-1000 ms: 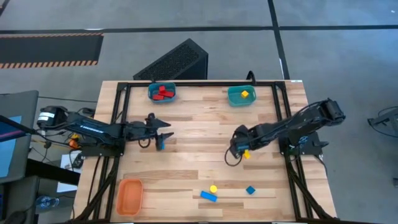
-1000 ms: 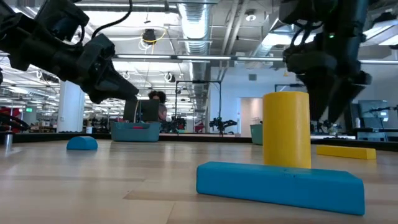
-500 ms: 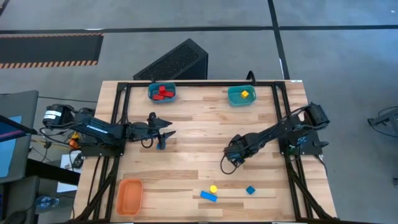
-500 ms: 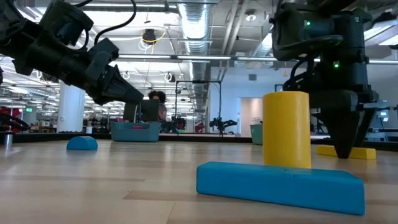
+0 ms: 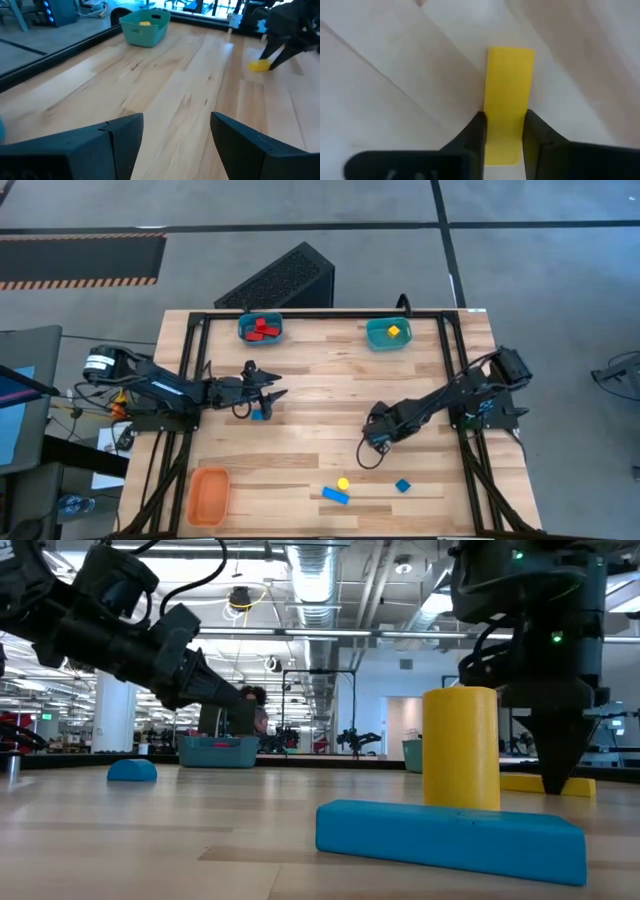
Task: Sort & place blocks by color
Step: Put the top yellow block into the green bin
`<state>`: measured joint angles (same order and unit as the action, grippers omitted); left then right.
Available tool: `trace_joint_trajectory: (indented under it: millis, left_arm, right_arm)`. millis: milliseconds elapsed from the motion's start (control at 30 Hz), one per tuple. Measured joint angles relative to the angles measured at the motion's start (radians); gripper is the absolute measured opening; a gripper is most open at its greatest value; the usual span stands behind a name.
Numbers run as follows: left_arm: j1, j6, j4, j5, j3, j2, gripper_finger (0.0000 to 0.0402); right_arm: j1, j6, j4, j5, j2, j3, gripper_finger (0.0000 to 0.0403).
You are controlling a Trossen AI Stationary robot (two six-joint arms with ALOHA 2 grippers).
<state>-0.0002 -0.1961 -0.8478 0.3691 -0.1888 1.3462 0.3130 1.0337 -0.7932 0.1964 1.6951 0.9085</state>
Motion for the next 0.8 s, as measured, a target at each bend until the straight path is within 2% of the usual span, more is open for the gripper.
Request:
trace_joint_trajectory:
  millis: [100, 333, 533, 667, 800]
  left_arm:
    - [0.000, -0.008, -0.055, -0.031, -0.024, 0.063, 0.0221]
    - [0.014, 0.015, -0.109, -0.074, -0.170, 0.251, 0.0221]
    - [0.057, 0.056, -0.053, -0.212, -0.351, 0.383, 0.0221]
    - [0.087, 0.037, 0.033, -0.226, -0.457, 0.410, 0.0221]
    - [0.123, 0.008, 0.097, -0.240, -0.541, 0.409, 0.0221]
  right_arm:
    - [0.006, -0.018, -0.003, 0.118, 0.001, -0.001, 0.0076]
    - [0.052, -0.101, 0.079, 0.501, 0.013, 0.001, 0.0093]
    - [0.098, -0.286, 0.131, 0.735, 0.014, 0.022, 0.0091]
    - [0.103, -0.422, 0.176, 0.826, 0.014, 0.023, 0.0092]
    - [0.072, -0.509, 0.231, 0.840, 0.014, 0.023, 0.0093]
